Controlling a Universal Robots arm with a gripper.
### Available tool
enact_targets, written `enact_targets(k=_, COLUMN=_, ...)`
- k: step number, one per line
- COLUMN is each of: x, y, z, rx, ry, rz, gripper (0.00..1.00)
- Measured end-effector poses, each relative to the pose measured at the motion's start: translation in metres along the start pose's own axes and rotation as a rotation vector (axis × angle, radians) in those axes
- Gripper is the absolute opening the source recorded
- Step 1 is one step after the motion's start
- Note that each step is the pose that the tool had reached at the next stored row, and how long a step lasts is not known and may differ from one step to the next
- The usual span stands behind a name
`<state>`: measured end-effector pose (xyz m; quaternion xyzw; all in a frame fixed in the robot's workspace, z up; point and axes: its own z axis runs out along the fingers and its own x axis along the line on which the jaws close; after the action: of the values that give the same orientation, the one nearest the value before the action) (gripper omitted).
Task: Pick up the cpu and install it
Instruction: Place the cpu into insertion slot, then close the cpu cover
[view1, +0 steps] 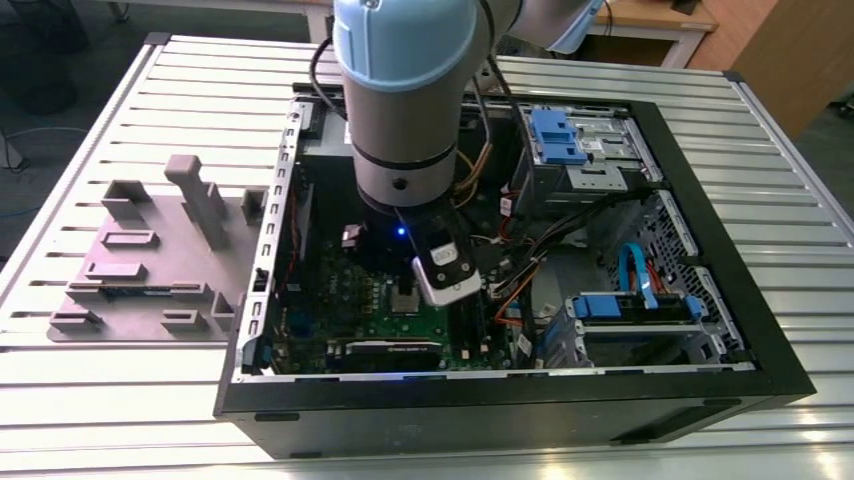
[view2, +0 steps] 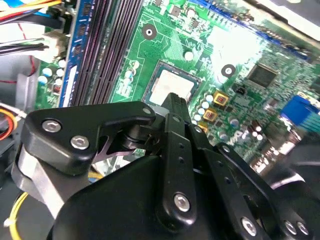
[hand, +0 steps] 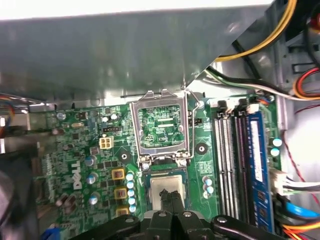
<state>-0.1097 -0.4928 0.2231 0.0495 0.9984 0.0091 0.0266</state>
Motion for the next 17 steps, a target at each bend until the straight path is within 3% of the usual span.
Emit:
enact_targets(k=2, x=-0.0002, y=0.0001, z=-0.0043, rx=0.0000, ry=0.0001, rz=0.000, gripper=0.11)
enact_targets(k=11, x=-0.0003, y=0.0001, z=-0.0054, rx=-0.0001, ry=-0.0008, rz=0.000, gripper=0.11)
enact_targets(k=13, x=-0.0003, y=0.0001, z=-0.0054, rx=0.0104, ry=-0.0019, rz=-0.001, gripper=0.11)
enact_targets(k=17, x=-0.0003, y=0.0001, z=-0.0054, rx=0.0107, ry=-0.0019, rz=-0.001, gripper=0.11)
